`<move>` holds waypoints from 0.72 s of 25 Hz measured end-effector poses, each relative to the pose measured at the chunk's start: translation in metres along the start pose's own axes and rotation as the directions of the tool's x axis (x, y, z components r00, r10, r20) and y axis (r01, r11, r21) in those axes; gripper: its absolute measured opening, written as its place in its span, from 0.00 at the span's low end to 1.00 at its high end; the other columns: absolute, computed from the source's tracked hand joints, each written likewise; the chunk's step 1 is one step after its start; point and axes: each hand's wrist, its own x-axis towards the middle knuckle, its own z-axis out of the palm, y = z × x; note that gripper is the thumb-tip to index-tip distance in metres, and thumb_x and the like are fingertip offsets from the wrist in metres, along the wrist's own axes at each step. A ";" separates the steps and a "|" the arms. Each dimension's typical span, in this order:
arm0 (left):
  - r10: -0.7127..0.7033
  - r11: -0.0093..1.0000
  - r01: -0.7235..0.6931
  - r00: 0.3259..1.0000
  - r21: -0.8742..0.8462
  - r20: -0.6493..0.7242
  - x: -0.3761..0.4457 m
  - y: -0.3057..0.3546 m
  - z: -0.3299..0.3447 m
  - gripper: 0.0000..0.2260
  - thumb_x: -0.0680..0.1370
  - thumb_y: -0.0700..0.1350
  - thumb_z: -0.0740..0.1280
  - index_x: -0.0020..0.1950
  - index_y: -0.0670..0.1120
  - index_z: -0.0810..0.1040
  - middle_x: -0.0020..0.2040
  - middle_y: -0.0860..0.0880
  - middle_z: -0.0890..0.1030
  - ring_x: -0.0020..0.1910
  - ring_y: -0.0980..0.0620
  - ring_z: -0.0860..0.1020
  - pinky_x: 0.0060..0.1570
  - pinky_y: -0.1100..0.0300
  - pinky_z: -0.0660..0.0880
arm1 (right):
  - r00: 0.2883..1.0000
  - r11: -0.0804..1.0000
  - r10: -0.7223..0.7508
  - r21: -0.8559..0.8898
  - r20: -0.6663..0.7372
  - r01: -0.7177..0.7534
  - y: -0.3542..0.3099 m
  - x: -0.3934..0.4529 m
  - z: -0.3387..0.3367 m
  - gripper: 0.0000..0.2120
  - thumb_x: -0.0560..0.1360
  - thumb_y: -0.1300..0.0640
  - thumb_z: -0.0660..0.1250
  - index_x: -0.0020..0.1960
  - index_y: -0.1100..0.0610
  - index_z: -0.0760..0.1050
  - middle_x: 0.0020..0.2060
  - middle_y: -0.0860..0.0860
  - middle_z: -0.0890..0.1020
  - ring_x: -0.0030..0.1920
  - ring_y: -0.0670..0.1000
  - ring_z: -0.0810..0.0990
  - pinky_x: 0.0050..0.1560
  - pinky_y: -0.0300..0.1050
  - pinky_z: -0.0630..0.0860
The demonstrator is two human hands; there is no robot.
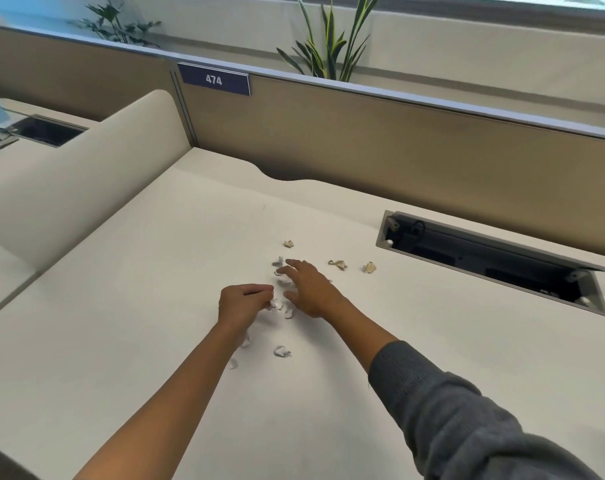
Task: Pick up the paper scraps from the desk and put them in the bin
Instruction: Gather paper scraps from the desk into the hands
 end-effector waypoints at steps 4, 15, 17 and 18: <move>-0.046 0.990 0.049 0.999 -0.134 0.024 -0.001 0.002 -0.002 0.07 0.70 0.32 0.73 0.42 0.43 0.85 0.40 0.45 0.86 0.38 0.50 0.84 0.38 0.66 0.79 | 0.994 0.978 -0.075 -0.187 0.074 0.087 0.007 0.010 0.013 0.20 0.83 0.55 0.57 0.75 0.53 0.66 0.77 0.51 0.63 0.73 0.56 0.65 0.69 0.53 0.64; -0.204 0.862 0.261 0.963 -0.435 0.176 -0.014 0.002 0.011 0.04 0.71 0.28 0.69 0.44 0.34 0.82 0.36 0.42 0.83 0.33 0.48 0.82 0.36 0.63 0.81 | 0.980 0.980 -0.176 -0.081 0.092 0.183 0.038 -0.071 0.010 0.15 0.82 0.61 0.60 0.66 0.56 0.76 0.67 0.54 0.75 0.67 0.56 0.73 0.62 0.53 0.73; -0.213 0.852 0.287 0.954 -0.438 0.212 -0.020 0.003 0.016 0.04 0.71 0.28 0.69 0.43 0.34 0.81 0.34 0.43 0.82 0.31 0.49 0.81 0.37 0.62 0.81 | 0.986 0.983 -0.163 -0.079 0.043 0.166 0.041 -0.087 0.011 0.13 0.82 0.60 0.59 0.61 0.57 0.80 0.61 0.54 0.79 0.61 0.57 0.77 0.56 0.54 0.75; -0.216 0.848 0.297 0.950 -0.439 0.225 -0.023 0.002 0.017 0.04 0.71 0.28 0.69 0.43 0.34 0.80 0.34 0.43 0.81 0.31 0.49 0.80 0.38 0.62 0.81 | 0.989 0.986 -0.145 -0.078 0.023 0.146 0.041 -0.094 0.012 0.12 0.82 0.60 0.59 0.59 0.58 0.81 0.59 0.53 0.80 0.58 0.56 0.78 0.54 0.53 0.76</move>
